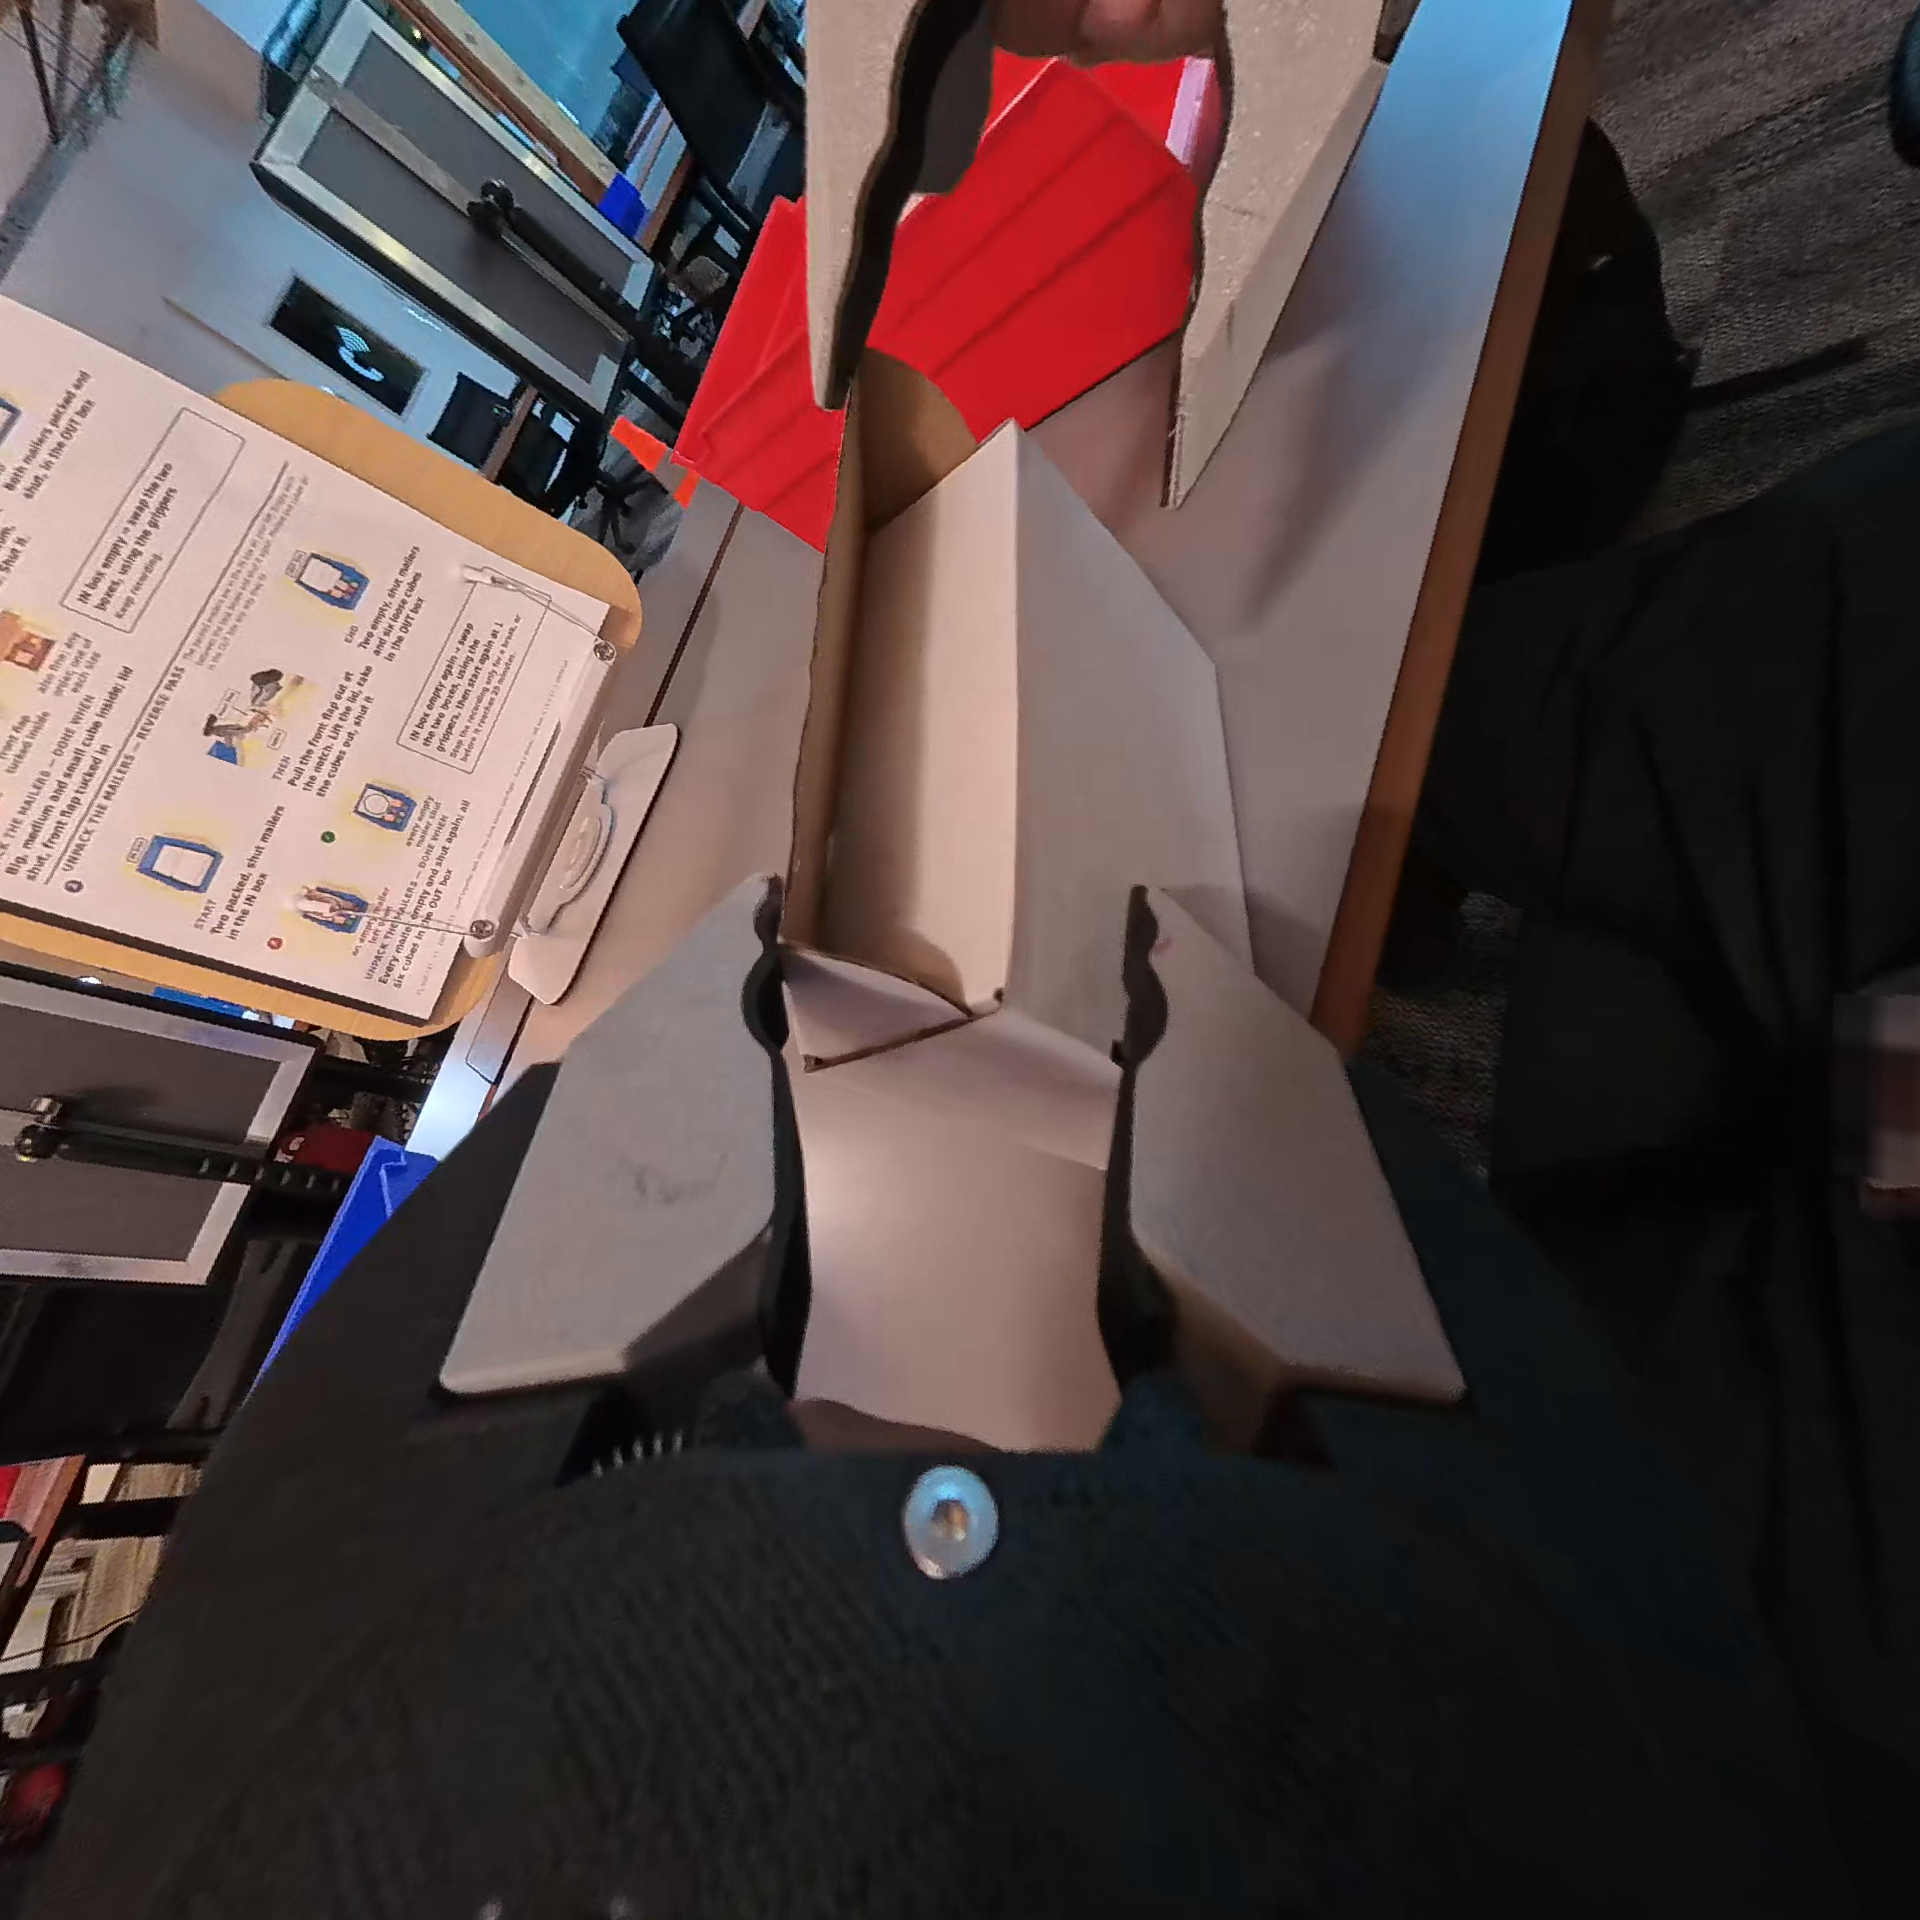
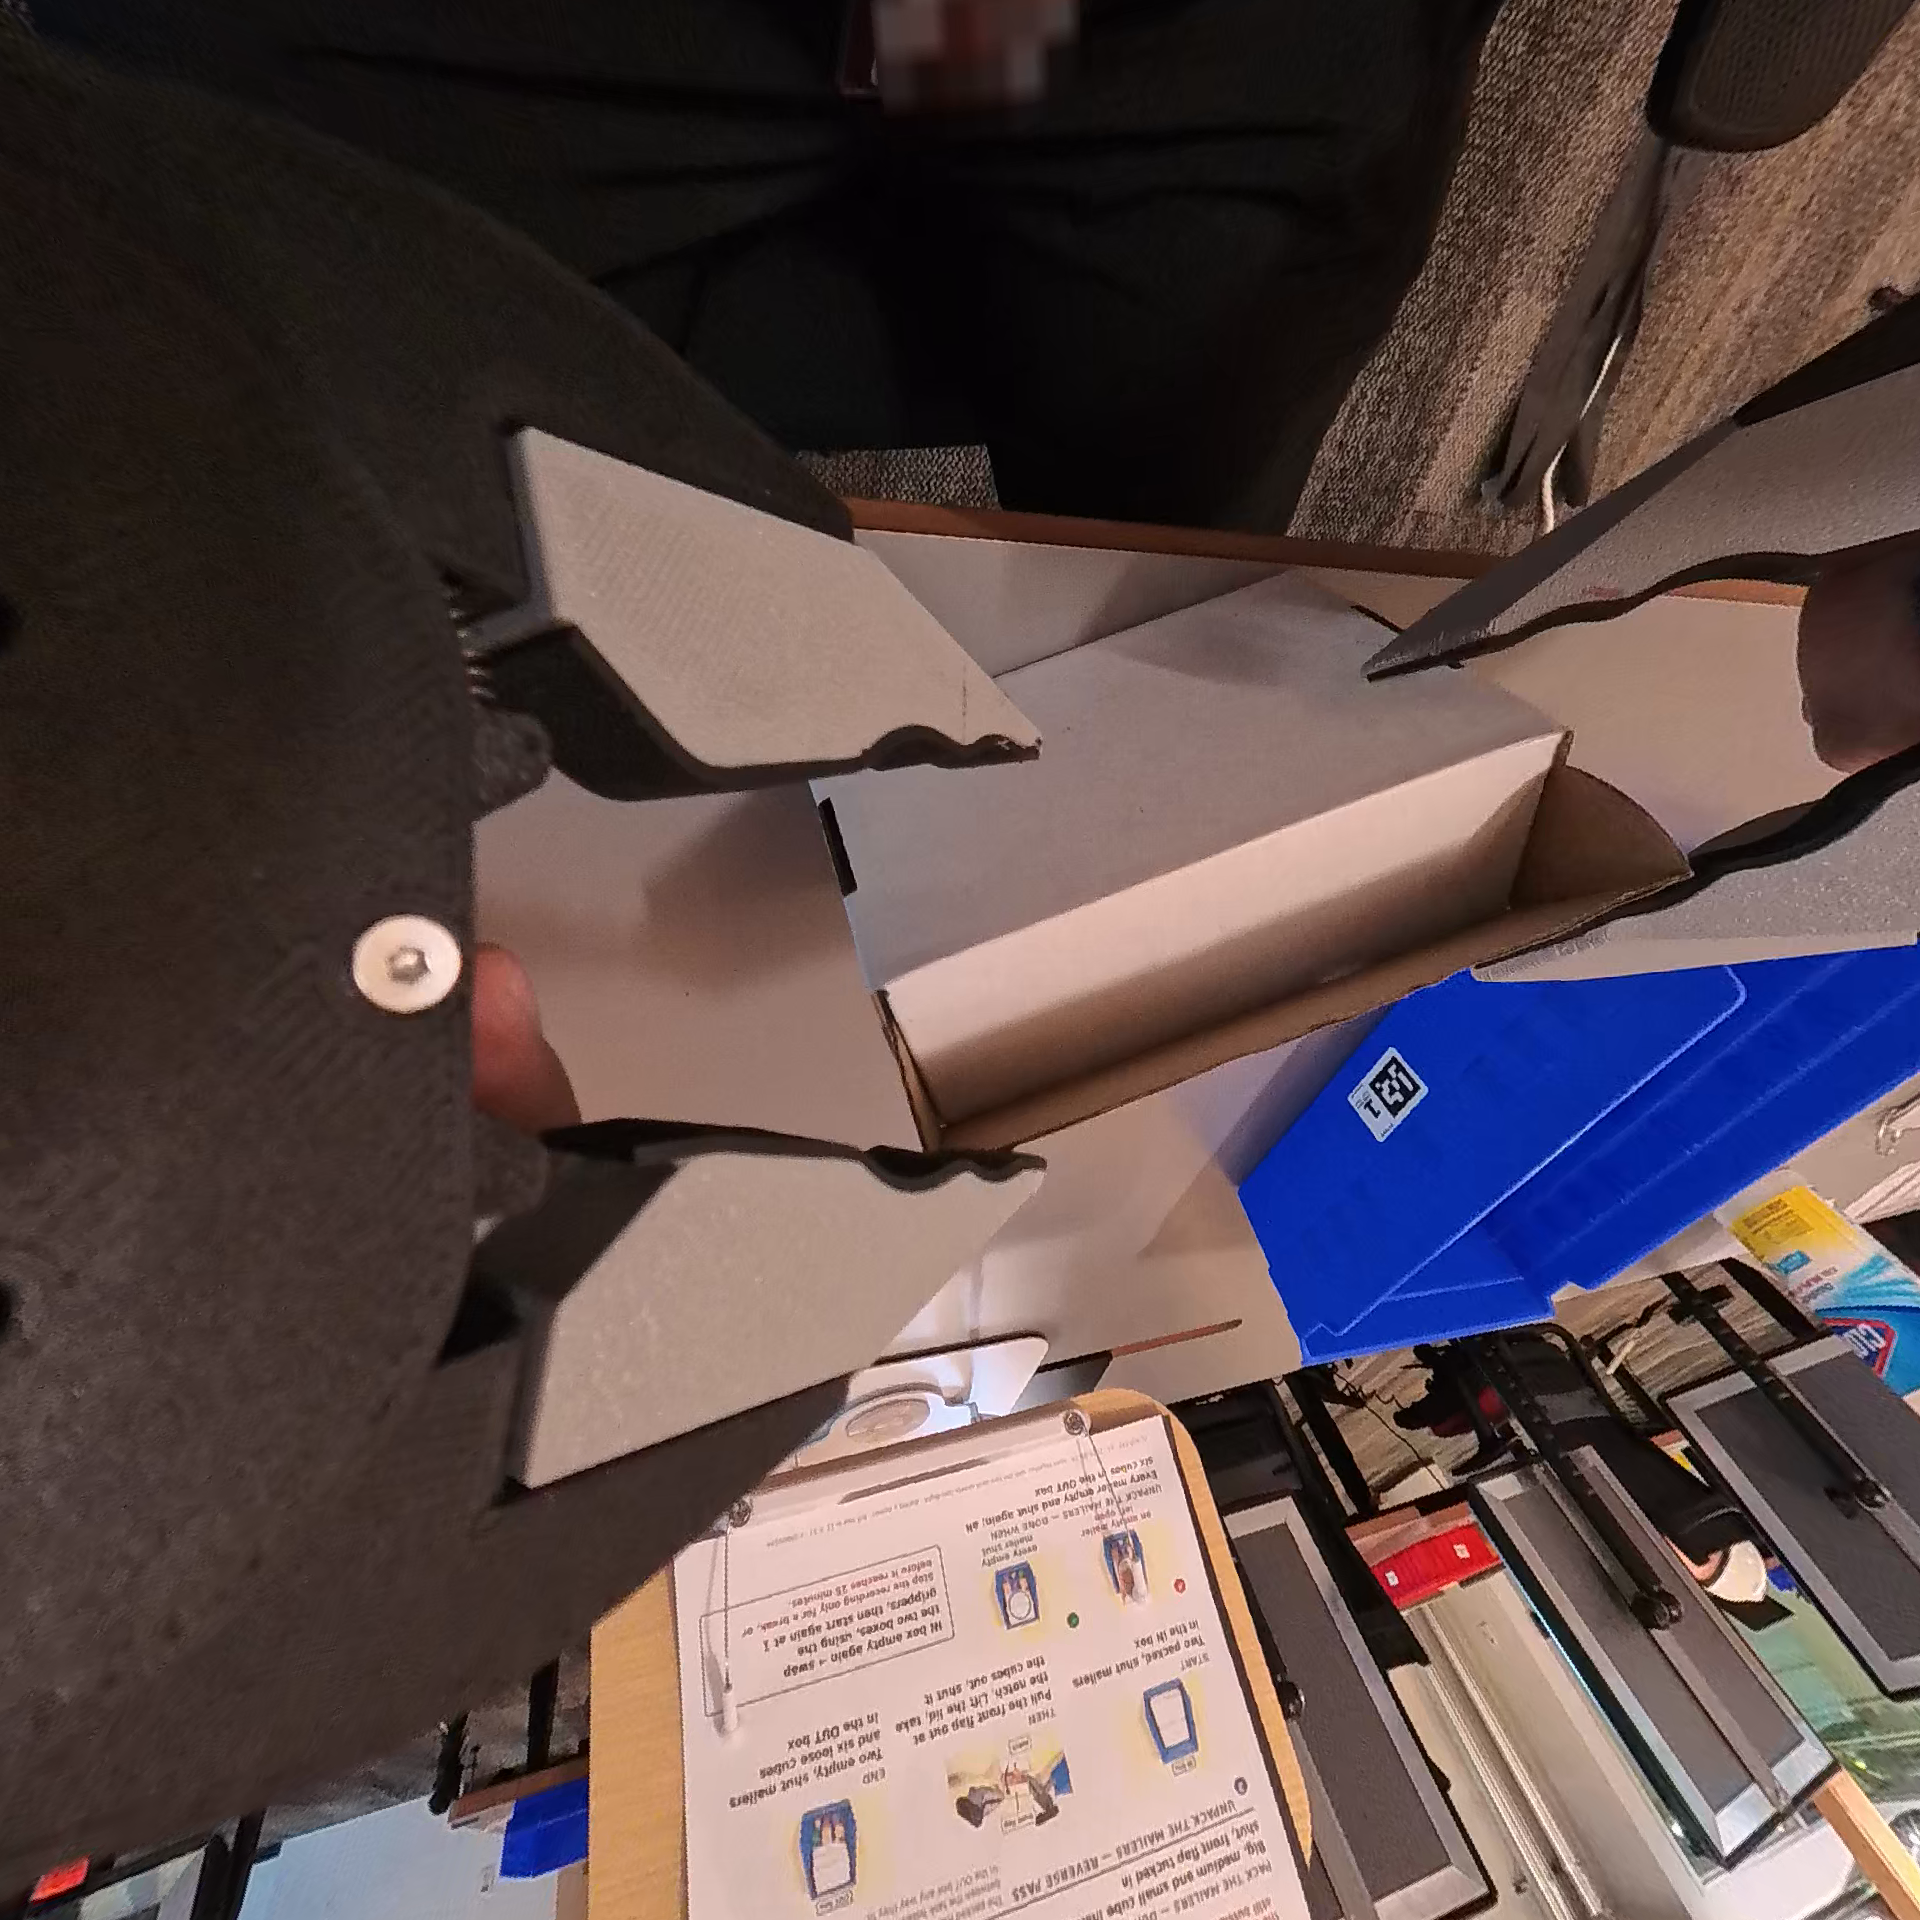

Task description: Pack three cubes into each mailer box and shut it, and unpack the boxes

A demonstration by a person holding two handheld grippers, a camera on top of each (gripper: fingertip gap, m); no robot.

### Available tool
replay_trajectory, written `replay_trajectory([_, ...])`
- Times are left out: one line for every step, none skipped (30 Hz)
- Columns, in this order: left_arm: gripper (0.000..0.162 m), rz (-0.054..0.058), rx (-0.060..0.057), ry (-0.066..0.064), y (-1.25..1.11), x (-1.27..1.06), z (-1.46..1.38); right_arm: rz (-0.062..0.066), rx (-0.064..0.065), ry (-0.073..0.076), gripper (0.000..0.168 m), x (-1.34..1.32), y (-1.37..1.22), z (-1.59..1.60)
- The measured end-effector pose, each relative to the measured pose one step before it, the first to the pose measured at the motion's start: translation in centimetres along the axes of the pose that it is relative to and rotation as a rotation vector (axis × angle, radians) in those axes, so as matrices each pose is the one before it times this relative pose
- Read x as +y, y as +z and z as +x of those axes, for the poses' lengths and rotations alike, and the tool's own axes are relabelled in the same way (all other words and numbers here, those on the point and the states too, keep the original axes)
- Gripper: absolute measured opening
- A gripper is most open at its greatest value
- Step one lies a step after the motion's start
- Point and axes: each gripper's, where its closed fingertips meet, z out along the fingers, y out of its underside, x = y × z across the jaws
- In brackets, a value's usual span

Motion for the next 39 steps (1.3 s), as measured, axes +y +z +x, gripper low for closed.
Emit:
replay_trajectory([0.063, -0.0014, -0.0016, 0.0039, 0.005, 0.032, 0.048, -0.0018, -0.0002, -0.0017, 0.071, 0.049, -0.005, -0.040])
replay_trajectory([0.063, -0.0034, -0.0021, 0.0042, 0.015, 0.052, 0.063, -0.0031, -0.0010, -0.0023, 0.071, 0.056, 0.003, -0.076])
replay_trajectory([0.064, -0.0024, 0.0009, 0.0058, 0.014, 0.056, 0.126, -0.0039, -0.0026, -0.0024, 0.071, 0.038, -0.006, -0.095])
replay_trajectory([0.065, -0.0048, -0.0009, 0.0074, 0.016, 0.044, 0.089, -0.0041, -0.0062, 0.0003, 0.072, 0.030, -0.015, -0.134])
replay_trajectory([0.066, -0.0055, 0.0003, 0.0075, -0.001, 0.064, 0.087, -0.0046, -0.0067, 0.0018, 0.073, 0.038, -0.017, -0.134])
replay_trajectory([0.067, -0.0055, 0.0018, 0.0069, 0.013, 0.044, 0.108, -0.0047, -0.0047, 0.0007, 0.073, 0.025, -0.011, -0.092])
replay_trajectory([0.069, -0.0048, 0.0023, 0.0074, 0.013, 0.048, 0.114, -0.0051, -0.0052, -0.0002, 0.074, 0.045, -0.013, -0.093])
replay_trajectory([0.071, -0.0060, 0.0040, 0.0085, 0.007, 0.064, 0.144, -0.0052, -0.0076, -0.0001, 0.075, 0.037, -0.003, -0.128])
replay_trajectory([0.073, -0.0077, 0.0076, 0.0097, 0.010, 0.074, 0.173, -0.0039, -0.0078, 0.0012, 0.076, 0.036, -0.015, -0.140])
replay_trajectory([0.075, -0.0085, 0.0057, 0.0085, -0.007, 0.080, 0.149, -0.0018, -0.0059, 0.0022, 0.076, 0.031, -0.008, -0.104])
replay_trajectory([0.077, -0.0086, 0.0056, 0.0067, 0.005, 0.060, 0.155, -0.0006, -0.0046, 0.0022, 0.076, 0.030, -0.013, -0.098])
replay_trajectory([0.079, -0.0084, 0.0056, 0.0060, 0.004, 0.058, 0.144, 0.0005, -0.0034, 0.0016, 0.076, 0.034, 0.002, -0.085])
replay_trajectory([0.081, -0.0081, 0.0039, 0.0079, 0.015, 0.063, 0.122, 0.0014, -0.0011, 0.0009, 0.076, 0.009, -0.003, -0.052])
replay_trajectory([0.083, -0.0072, 0.0007, 0.0093, 0.024, 0.061, 0.097, 0.0004, 0.0007, -0.0005, 0.075, 0.012, 0.009, -0.029])
replay_trajectory([0.083, -0.0070, -0.0007, 0.0092, 0.014, 0.070, 0.061, -0.0008, -0.0001, -0.0008, 0.076, 0.035, 0.006, -0.044])
replay_trajectory([0.083, -0.0054, -0.0019, 0.0070, 0.014, 0.045, 0.024, -0.0008, -0.0016, 0.0001, 0.075, 0.021, 0.011, -0.065])
replay_trajectory([0.083, -0.0044, 0.0002, 0.0047, 0.016, 0.058, 0.054, -0.0008, -0.0024, 0.0019, 0.075, 0.037, -0.001, -0.066])
replay_trajectory([0.082, -0.0040, -0.0006, 0.0040, 0.011, 0.049, 0.027, 0.0001, -0.0014, 0.0019, 0.074, 0.025, 0.005, -0.053])
replay_trajectory([0.082, -0.0041, -0.0016, 0.0050, 0.004, 0.037, 0.005, 0.0008, 0.0006, 0.0005, 0.074, 0.023, 0.007, -0.027])
replay_trajectory([0.082, -0.0050, 0.0010, 0.0052, 0.002, 0.054, 0.046, 0.0005, 0.0003, 0.0000, 0.073, 0.032, 0.010, -0.033])
replay_trajectory([0.082, -0.0057, 0.0019, 0.0041, 0.008, 0.054, 0.040, -0.0002, -0.0013, 0.0007, 0.072, 0.035, 0.008, -0.048])
replay_trajectory([0.081, -0.0061, 0.0005, 0.0049, 0.006, 0.035, 0.017, 0.0001, -0.0019, 0.0015, 0.072, 0.032, 0.011, -0.045])
replay_trajectory([0.081, -0.0060, -0.0001, 0.0078, 0.010, 0.056, 0.037, 0.0000, -0.0009, 0.0010, 0.071, 0.045, 0.028, -0.035])
replay_trajectory([0.081, -0.0063, -0.0039, 0.0100, 0.026, 0.078, -0.002, -0.0012, -0.0015, -0.0004, 0.069, 0.064, 0.040, -0.063])
replay_trajectory([0.080, -0.0077, -0.0072, 0.0118, 0.041, 0.083, -0.002, -0.0022, -0.0028, -0.0021, 0.069, 0.080, 0.054, -0.098])
replay_trajectory([0.079, -0.0103, -0.0073, 0.0165, 0.050, 0.108, 0.029, -0.0034, -0.0043, -0.0027, 0.068, 0.092, 0.054, -0.143])
replay_trajectory([0.079, -0.0135, -0.0068, 0.0221, 0.045, 0.153, 0.084, -0.0048, -0.0073, -0.0012, 0.067, 0.104, 0.055, -0.178])
replay_trajectory([0.081, -0.0171, -0.0049, 0.0245, 0.058, 0.158, 0.165, -0.0053, -0.0080, -0.0001, 0.067, 0.110, 0.061, -0.172])
replay_trajectory([0.083, -0.0198, 0.0003, 0.0229, 0.061, 0.147, 0.236, -0.0061, -0.0067, -0.0006, 0.067, 0.092, 0.051, -0.146])
replay_trajectory([0.086, -0.0205, 0.0015, 0.0210, 0.048, 0.142, 0.219, -0.0071, -0.0026, -0.0036, 0.066, 0.089, 0.050, -0.095])
replay_trajectory([0.087, -0.0173, -0.0015, 0.0196, 0.033, 0.122, 0.104, -0.0084, 0.0057, -0.0102, 0.064, 0.093, 0.051, 0.016])
replay_trajectory([0.085, -0.0108, -0.0060, 0.0122, 0.022, 0.068, -0.050, -0.0094, 0.0127, -0.0163, 0.061, 0.101, 0.056, 0.069])
replay_trajectory([0.083, -0.0047, -0.0045, 0.0045, 0.003, 0.026, -0.101, -0.0124, 0.0123, -0.0213, 0.060, 0.109, 0.038, 0.049])
replay_trajectory([0.081, -0.0019, -0.0015, 0.0029, -0.008, 0.017, -0.077, -0.0128, 0.0059, -0.0166, 0.060, 0.068, 0.027, 0.012])
replay_trajectory([0.079, -0.0007, -0.0025, 0.0040, -0.003, 0.023, -0.104, -0.0103, -0.0043, -0.0028, 0.062, 0.007, -0.005, -0.059])
replay_trajectory([0.077, -0.0003, -0.0031, 0.0063, 0.000, 0.028, -0.086, -0.0058, -0.0117, 0.0099, 0.063, -0.034, -0.017, -0.102])
replay_trajectory([0.076, -0.0007, -0.0038, 0.0090, 0.008, 0.029, -0.046, -0.0016, -0.0104, 0.0136, 0.064, -0.045, -0.037, -0.051])
replay_trajectory([0.076, -0.0019, -0.0046, 0.0138, 0.028, 0.036, 0.026, -0.0009, -0.0008, 0.0094, 0.061, -0.008, -0.025, 0.093])
replay_trajectory([0.077, -0.0030, -0.0101, 0.0229, 0.045, 0.046, 0.048, -0.0063, 0.0065, -0.0020, 0.058, 0.013, -0.016, 0.164])
